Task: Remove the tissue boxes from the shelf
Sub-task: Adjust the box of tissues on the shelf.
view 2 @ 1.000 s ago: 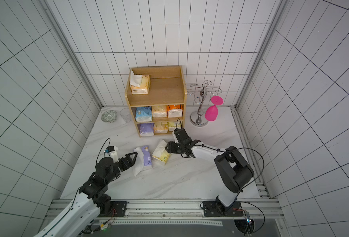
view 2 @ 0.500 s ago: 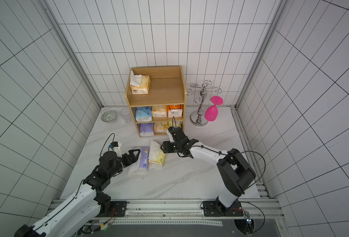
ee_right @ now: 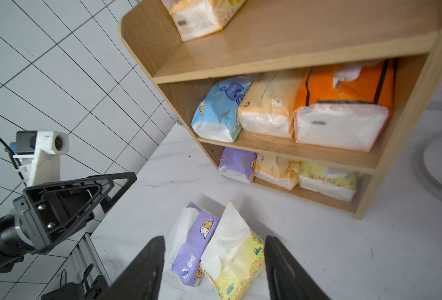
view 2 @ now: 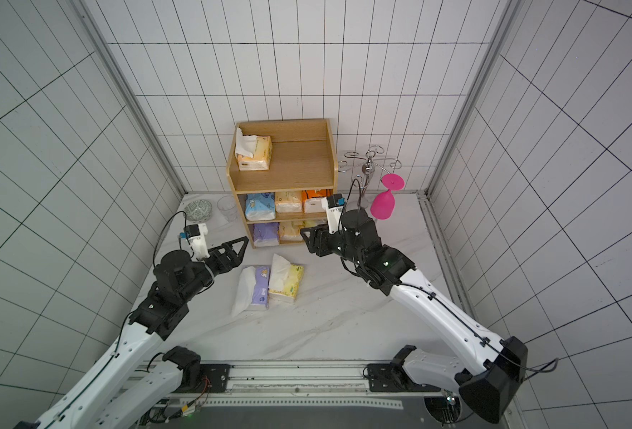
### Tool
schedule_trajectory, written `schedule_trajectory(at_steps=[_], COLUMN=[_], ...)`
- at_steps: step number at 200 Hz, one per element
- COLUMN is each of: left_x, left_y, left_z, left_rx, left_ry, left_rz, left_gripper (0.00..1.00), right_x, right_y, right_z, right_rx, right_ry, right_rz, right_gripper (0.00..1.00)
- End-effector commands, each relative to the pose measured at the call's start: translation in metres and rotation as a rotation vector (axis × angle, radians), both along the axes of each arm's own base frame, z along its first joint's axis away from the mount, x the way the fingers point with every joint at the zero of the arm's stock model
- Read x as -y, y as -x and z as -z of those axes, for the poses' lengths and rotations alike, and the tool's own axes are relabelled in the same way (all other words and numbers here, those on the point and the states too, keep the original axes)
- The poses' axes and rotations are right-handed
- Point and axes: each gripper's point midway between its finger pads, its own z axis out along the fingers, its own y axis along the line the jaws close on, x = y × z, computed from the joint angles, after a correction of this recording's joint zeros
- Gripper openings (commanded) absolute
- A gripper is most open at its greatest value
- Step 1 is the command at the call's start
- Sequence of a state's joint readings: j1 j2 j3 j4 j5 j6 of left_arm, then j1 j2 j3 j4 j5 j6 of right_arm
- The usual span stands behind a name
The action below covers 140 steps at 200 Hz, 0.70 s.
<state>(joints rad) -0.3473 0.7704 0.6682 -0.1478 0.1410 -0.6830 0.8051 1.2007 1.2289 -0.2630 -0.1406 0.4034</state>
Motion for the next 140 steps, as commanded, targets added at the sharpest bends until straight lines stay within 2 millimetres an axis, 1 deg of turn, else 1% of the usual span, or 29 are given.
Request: schedule_trajectory(at_steps=[1, 24, 46, 58, 78, 100, 122, 140], left_x=[0.006, 0.01, 0.005, 0.002, -0.003, -0.004, -0.004, -0.005], left_y=[-0.006, -0.013, -0.018, -0.021, -0.024, -0.026, -0.027, -0.028], left_z=[-0.01, -0.013, -0.012, -0.009, -0.002, 0.007, 0.013, 0.016], left_rx=[0.003, -0.007, -0.013, -0.017, -0.029, -0.045, -0.051, -0.046], left_ry=[-0.02, -0.031, -0.037, -0.039, -0.034, -0.015, -0.01, -0.011], left_rz=[0.044, 0.069, 0.06, 0.053, 0.045, 0.053, 0.057, 0.055], left_gripper=[0.98, 0.98, 0.98, 0.98, 0.98, 0.98, 0.98, 0.98], right_x=[-0.009, -0.015, -0.016, -0.017, -0.019, -0.027, -0.042, -0.054], right_y=[-0.013, -0.035, -0.059, -0.071, -0.087, -0.105, -0.116, -0.121], right_z=[-0.029, -0.045, -0.057, -0.061, -0.063, -0.06, -0.061, -0.067], right_rx=[0.046, 0.063, 0.082, 0.083, 0.082, 0.069, 0.07, 0.078], right_ry=[0.009, 0.02, 0.015, 0.012, 0.009, 0.006, -0.013, -0.045], right_rz=[-0.001, 0.036, 0.076, 0.095, 0.112, 0.115, 0.081, 0.048], right_gripper=[0.66, 0.67, 0.68, 0.68, 0.69, 0.7, 0.7, 0.7])
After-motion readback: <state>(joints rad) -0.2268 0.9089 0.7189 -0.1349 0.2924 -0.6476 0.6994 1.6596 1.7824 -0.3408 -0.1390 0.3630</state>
